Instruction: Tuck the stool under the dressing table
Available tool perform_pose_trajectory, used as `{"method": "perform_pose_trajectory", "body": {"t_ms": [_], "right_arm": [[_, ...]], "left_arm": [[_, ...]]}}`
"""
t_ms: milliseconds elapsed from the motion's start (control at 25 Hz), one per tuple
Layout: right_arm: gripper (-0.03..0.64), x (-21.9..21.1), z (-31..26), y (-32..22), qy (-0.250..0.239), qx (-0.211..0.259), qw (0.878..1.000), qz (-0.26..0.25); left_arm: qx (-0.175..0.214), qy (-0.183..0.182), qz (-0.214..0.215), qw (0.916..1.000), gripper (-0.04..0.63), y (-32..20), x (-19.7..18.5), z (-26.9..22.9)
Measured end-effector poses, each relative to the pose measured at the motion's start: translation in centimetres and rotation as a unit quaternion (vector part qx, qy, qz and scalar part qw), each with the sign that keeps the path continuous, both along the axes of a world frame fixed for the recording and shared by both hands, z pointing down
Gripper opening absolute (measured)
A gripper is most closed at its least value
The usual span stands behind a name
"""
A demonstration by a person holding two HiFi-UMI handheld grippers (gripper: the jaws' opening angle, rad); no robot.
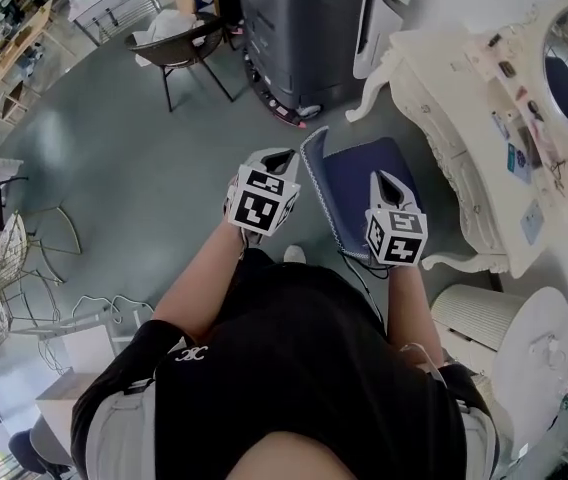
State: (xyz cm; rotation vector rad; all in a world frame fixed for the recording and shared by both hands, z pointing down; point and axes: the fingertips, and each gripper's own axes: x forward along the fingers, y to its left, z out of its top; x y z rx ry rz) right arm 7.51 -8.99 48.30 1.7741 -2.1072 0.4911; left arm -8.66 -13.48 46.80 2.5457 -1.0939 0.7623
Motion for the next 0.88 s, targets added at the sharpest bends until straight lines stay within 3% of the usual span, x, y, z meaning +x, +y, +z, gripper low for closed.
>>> {"method": "perform_pose_trajectory", "body": {"t_ms": [240, 400, 680, 880], "right_arm": [[0.009, 1.3, 1.1, 0.6, 0.001, -0.028, 0.999, 0.021], [0.009, 2.2, 1.4, 0.5, 0.002, -0.032, 0.998, 0.055], [0.009, 2.4, 2.6, 1.2, 0.006, -0.059, 0.992, 0.114], [0.009, 3.6, 2.9, 2.1, -0.005, -0.071, 0.982, 0.174]], "left_arm": [[-0.016, -0.004, 0.063, 0.9979, 0.008, -1.5, 3.0, 0.9], [-0.024, -0.027, 0.128, 0.9911, 0.008, -2.9, 5.4, 1.9], [-0.040, -0.036, 0.241, 0.9689, 0.008, -4.8, 9.0, 3.3], [-0.041, -0.052, 0.326, 0.9430, 0.008, -5.0, 11.5, 3.5]]}}
